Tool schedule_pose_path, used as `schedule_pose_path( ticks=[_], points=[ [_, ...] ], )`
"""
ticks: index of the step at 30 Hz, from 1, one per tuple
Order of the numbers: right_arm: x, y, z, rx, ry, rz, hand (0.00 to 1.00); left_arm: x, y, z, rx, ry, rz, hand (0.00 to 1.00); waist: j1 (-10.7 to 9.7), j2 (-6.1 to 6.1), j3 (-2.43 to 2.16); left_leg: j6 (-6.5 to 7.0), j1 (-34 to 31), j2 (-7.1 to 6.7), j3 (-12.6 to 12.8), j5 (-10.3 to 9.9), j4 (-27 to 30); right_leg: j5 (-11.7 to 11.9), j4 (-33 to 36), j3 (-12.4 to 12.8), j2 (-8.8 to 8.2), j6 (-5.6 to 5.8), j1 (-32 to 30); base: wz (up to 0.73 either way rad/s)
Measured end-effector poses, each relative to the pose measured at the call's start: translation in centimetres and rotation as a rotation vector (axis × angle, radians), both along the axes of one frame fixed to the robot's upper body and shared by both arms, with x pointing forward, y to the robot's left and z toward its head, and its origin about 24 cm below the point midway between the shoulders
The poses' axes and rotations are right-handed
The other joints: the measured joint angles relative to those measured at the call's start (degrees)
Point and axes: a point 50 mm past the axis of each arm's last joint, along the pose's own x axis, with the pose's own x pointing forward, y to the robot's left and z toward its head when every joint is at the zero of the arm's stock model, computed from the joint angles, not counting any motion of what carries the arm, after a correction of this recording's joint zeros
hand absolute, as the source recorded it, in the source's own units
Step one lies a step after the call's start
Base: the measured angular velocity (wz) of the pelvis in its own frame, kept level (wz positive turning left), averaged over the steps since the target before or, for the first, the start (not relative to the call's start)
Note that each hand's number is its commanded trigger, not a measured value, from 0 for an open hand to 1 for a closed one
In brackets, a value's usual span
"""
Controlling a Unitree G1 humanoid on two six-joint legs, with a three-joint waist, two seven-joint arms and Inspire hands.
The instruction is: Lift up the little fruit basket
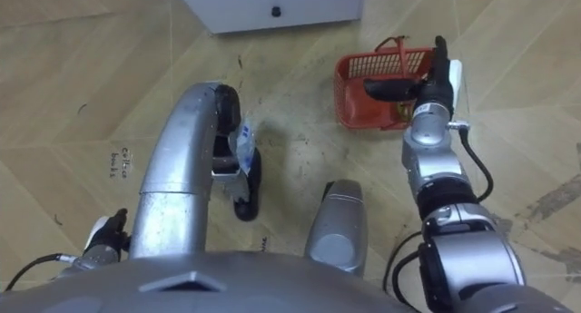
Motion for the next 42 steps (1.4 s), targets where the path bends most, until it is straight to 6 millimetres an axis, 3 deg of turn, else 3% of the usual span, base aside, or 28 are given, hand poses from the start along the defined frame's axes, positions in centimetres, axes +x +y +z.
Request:
schedule_pose_path(
  ticks=[7,13,16,19,22,24,25,26,28,42],
  points=[
    [1.1,-1.2,1.0,0.021,-0.022,-0.009,0.0,0.0,0.1,0.0,-0.017,0.028,-0.055,0.0,0.52,-0.41,0.41,0.72,-0.68,-0.24,0.75,0.28,-0.03,-0.05,-0.02,-0.15,-0.88,0.09,-0.47,0.04],
    [1.0,-3.4,1.6,-0.006,-0.001,-0.005,0.0,-0.1,-0.2,0.0,-0.04,0.024,-0.059,0.0,3.14,0.53,1.03,0.89,-1.81,-0.26,1.07,0.37,-0.02,-0.09,0.08,-0.04,-1.14,0.17,-1.6,0.03],
    [1.1,-3.6,1.6,-0.003,0.007,-0.007,0.02,-0.2,-0.3,-0.1,-0.056,0.032,-0.063,0.0,3.36,0.73,1.04,1.09,-2.41,-0.26,1.58,0.47,-0.17,-0.11,0.14,0.18,-1.65,0.22,-2.44,0.03],
    [1.1,-3.6,1.5,0.017,0.008,-0.017,0.25,-0.2,-0.2,-0.1,-0.067,0.038,-0.069,0.0,3.44,0.83,1.0,1.47,-2.92,-0.09,1.94,0.64,-0.26,-0.14,0.14,0.15,-1.84,0.27,-2.93,0.04],
    [1.0,-3.8,1.4,0.019,0.02,-0.017,0.61,-0.3,-0.2,-0.1,-0.067,0.044,-0.069,0.0,3.49,0.83,1.0,1.56,-3.33,0.02,2.08,0.7,-0.33,-0.14,0.17,0.09,-1.89,0.29,-3.41,0.03],
    [0.9,-4.0,1.4,0.019,0.028,-0.015,0.69,-0.3,-0.2,-0.1,-0.067,0.046,-0.069,0.0,3.61,0.83,1.0,1.56,-3.32,0.12,2.16,0.7,-0.38,-0.14,0.15,0.01,-1.89,0.29,-3.46,0.0],
    [0.7,-4.1,1.2,0.019,0.038,-0.017,0.76,-0.3,-0.1,-0.1,-0.066,0.045,-0.07,0.0,3.79,0.83,1.0,1.56,-3.3,0.44,2.26,0.7,-0.38,-0.14,0.15,-0.01,-1.79,0.29,-3.49,0.0],
    [0.4,-4.4,1.0,0.022,0.051,-0.028,0.92,-0.3,-0.1,-0.1,-0.068,0.045,-0.07,0.0,4.13,0.85,1.0,1.61,-3.28,0.62,2.29,0.73,-0.42,-0.14,0.15,-0.16,-1.74,0.29,-3.5,0.0],
    [0.0,-4.9,0.8,0.027,0.069,-0.048,1.0,-0.3,-0.2,-0.1,-0.078,0.05,-0.075,0.0,4.74,0.9,0.97,1.63,-3.27,0.65,2.29,0.78,-0.47,-0.14,0.15,-0.24,-1.75,0.29,-3.49,0.0],
    [-1.3,-5.0,-0.6,0.131,0.113,-0.108,1.0,-0.6,-0.6,-0.3,-0.122,0.067,-0.021,0.0,6.04,1.37,1.0,1.57,-3.39,0.67,3.12,1.22,-1.39,-0.15,0.04,-1.43,-2.75,0.3,-3.98,0.03]
  ],
)
